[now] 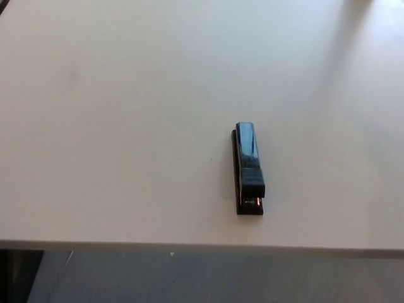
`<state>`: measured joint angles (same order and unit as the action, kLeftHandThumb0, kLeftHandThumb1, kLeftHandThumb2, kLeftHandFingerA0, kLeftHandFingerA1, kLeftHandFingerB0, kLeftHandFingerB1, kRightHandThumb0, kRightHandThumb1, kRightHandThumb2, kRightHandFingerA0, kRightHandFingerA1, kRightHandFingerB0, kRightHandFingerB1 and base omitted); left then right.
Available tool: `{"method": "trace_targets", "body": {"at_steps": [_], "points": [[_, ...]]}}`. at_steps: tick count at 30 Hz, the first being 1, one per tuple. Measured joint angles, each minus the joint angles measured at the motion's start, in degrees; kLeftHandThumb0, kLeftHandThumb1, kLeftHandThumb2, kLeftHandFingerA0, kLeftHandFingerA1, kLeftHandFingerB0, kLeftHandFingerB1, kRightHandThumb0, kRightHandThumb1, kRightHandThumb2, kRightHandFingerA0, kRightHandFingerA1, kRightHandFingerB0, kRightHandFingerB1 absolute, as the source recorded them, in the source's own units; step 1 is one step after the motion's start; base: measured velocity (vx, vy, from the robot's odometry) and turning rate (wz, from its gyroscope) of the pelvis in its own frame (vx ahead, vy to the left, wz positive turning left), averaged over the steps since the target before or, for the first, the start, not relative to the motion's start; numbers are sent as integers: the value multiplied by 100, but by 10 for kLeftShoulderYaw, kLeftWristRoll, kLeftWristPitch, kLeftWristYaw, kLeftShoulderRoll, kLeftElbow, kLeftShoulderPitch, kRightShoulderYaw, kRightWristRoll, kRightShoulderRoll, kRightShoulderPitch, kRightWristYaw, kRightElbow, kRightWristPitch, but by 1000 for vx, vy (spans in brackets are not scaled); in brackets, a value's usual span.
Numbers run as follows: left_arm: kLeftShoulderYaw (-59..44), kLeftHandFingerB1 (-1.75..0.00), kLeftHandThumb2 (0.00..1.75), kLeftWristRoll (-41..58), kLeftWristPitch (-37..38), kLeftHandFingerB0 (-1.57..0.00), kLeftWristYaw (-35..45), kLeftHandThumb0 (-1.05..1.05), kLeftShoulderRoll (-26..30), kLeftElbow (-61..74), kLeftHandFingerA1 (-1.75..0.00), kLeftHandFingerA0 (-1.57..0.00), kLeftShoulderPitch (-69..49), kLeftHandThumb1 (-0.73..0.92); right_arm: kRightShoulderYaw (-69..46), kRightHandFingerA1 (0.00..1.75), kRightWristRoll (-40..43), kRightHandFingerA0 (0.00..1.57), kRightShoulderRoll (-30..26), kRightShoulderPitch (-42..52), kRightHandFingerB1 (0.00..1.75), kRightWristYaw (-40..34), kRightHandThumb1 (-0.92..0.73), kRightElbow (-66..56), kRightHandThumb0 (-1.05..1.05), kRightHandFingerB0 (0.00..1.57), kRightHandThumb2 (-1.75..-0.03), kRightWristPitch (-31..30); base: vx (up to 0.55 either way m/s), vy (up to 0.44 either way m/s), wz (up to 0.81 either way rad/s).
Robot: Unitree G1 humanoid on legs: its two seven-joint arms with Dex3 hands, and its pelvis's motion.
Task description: The robot uses its right hand to press on the stapler that is in the middle of the desk
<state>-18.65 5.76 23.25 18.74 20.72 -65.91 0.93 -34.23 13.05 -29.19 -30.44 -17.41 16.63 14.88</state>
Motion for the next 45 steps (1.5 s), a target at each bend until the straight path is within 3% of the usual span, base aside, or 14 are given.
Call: {"method": "trace_targets", "body": {"at_steps": [2, 6, 9, 17, 21, 25, 27, 32, 34, 37, 43, 44, 45], "points": [[1, -22, 110, 0, 0, 0, 0, -63, 0, -1, -26, 0, 3, 90, 27, 92, -2, 130, 0, -45, 91, 5, -74, 2, 2, 82, -74, -10, 0, 0, 0], [2, -22, 110, 0, 0, 0, 0, -63, 0, -1, -27, 0, 7, 89, 80, 91, -6, 127, 2, -133, 88, 14, -74, 27, 5, 83, -75, -26, 0, 0, 0], [3, -21, 109, 0, 0, 0, 0, -63, 0, -3, -25, 0, 10, 90, 118, 95, -7, 128, 8, -179, 92, 35, -61, 46, 4, 89, -93, -36, 0, 0, 0], [10, -19, 108, 0, 0, 0, -2, -63, 2, -9, -26, 0, 20, 90, 205, 109, 13, 125, 99, -164, 110, 95, -76, -43, -8, 77, -77, -76, 0, 0, 0], [13, -20, 108, 0, 0, 0, -4, -63, 3, -12, -26, 0, 27, 89, 249, 109, 6, 125, 146, -165, 111, 98, -77, -52, -10, 76, -74, -100, 0, 0, 0], [13, -19, 108, 0, 0, 0, -5, -64, 4, -13, -26, 0, 27, 89, 282, 99, -9, 129, 193, -175, 109, 100, -79, 14, -14, 75, -65, -102, 0, 0, 0], [13, -20, 108, 0, 0, 0, -5, -64, 5, -14, -26, 0, 27, 90, 293, 101, -15, 129, 215, -181, 114, 103, -80, 48, -18, 77, -64, -102, 0, 0, 0], [14, -19, 109, 0, 0, 0, -5, -64, 7, -15, -26, 0, 26, 90, 319, 105, -26, 126, 275, -181, 108, 109, -78, 114, -11, 80, -71, -94, 0, 0, 0], [16, -20, 109, 0, 0, 0, -6, -64, 7, -17, -26, 0, 25, 90, 325, 113, -32, 122, 291, -180, 117, 111, -78, 134, -13, 76, -71, -91, 0, 0, 0], [20, -20, 109, 0, 0, 0, -6, -64, 6, -18, -26, 0, 22, 89, 339, 105, -43, 126, 316, -178, 116, 115, -80, 180, -17, 76, -66, -83, 0, 0, 0], [23, -19, 108, 0, 0, 0, -6, -63, 6, -18, -26, 0, 23, 89, 346, 107, -61, 125, 349, -176, 109, 118, -69, 286, -13, 86, -83, -67, 0, 0, 0], [24, -20, 108, 0, 0, 0, -6, -63, 7, -18, -27, 0, 23, 89, 347, 104, -64, 126, 353, -176, 110, 118, -75, 304, -13, 84, -73, -64, 0, 0, 0], [25, -19, 107, 0, 0, 0, -6, -63, 7, -18, -26, 0, 24, 88, 347, 102, -66, 126, 356, -177, 111, 118, -76, 316, -14, 82, -73, -62, 0, 0, 0]]}}
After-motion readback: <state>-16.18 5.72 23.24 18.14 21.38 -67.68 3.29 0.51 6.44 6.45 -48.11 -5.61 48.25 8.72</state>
